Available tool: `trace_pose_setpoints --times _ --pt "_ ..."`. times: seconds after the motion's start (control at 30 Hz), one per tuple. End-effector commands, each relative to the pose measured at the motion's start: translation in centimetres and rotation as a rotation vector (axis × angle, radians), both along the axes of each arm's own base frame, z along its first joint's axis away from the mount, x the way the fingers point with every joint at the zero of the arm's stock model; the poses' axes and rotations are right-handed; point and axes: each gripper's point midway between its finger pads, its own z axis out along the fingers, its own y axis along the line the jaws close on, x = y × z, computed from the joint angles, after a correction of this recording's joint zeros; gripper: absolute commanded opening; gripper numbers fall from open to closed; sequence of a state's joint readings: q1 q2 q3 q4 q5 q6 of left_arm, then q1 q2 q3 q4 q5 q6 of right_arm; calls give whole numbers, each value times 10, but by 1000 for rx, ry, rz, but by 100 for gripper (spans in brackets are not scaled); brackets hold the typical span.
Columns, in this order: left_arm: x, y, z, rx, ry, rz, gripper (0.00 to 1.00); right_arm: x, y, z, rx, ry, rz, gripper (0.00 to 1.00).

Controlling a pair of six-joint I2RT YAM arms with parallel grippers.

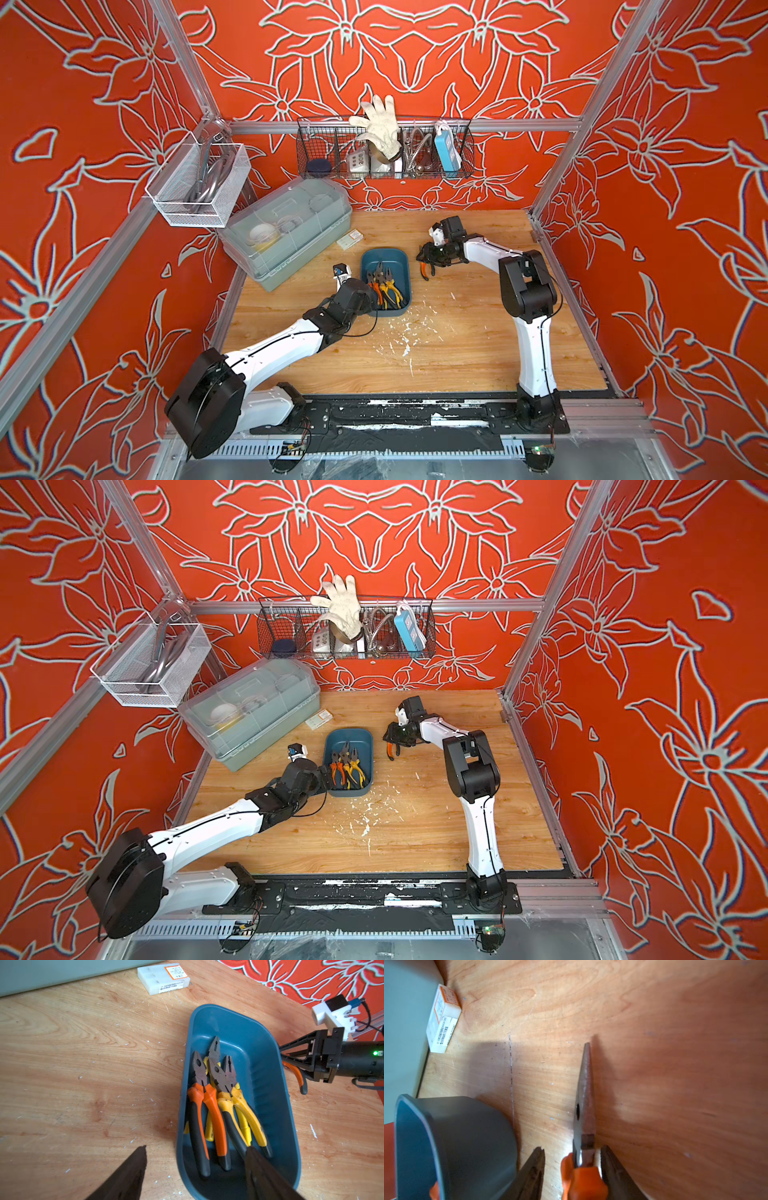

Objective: Take the pliers out of the storage box
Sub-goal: Place the pliers at the center of the board, then pick up the pliers from the storage box.

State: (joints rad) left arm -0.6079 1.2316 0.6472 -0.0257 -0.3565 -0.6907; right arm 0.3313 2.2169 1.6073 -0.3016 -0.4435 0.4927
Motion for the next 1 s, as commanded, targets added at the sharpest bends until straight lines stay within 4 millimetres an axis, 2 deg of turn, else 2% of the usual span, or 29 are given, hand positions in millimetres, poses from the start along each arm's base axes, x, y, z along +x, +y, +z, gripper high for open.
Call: trace_pose_setpoints --times 0.0,0.17,0.23,0.33,0.43,0.57,0.63,0.73,0.83,0.97 --pt "3 -3 5 11 1 -20 75 -24 -27 -21 -99 98 -65 47" --pt "4 -1 8 20 -8 -20 75 -29 -44 20 -168 53 -103 57" --pt "4 -4 8 14 -4 -30 75 -36 -57 38 -212 21 -126 61" --pt "3 -9 10 1 4 -58 75 -61 -74 57 -249 -12 -159 65" --pt "3 -14 12 2 0 -89 75 -98 -75 56 -198 -74 -168 68" --pt "3 -25 12 -7 10 -151 75 -129 -88 21 -259 -149 -207 68" --pt "3 -36 8 -22 24 -198 75 -133 -84 11 -211 -153 -237 67" --pt "3 -55 0 -32 63 -283 73 -129 -62 26 -191 -177 -164 65" --pt "4 -69 -7 17 119 -343 70 -129 -60 35 -239 -229 -148 65" --pt "9 -65 -19 113 187 -309 65 -131 -61 40 -231 -244 -153 65"
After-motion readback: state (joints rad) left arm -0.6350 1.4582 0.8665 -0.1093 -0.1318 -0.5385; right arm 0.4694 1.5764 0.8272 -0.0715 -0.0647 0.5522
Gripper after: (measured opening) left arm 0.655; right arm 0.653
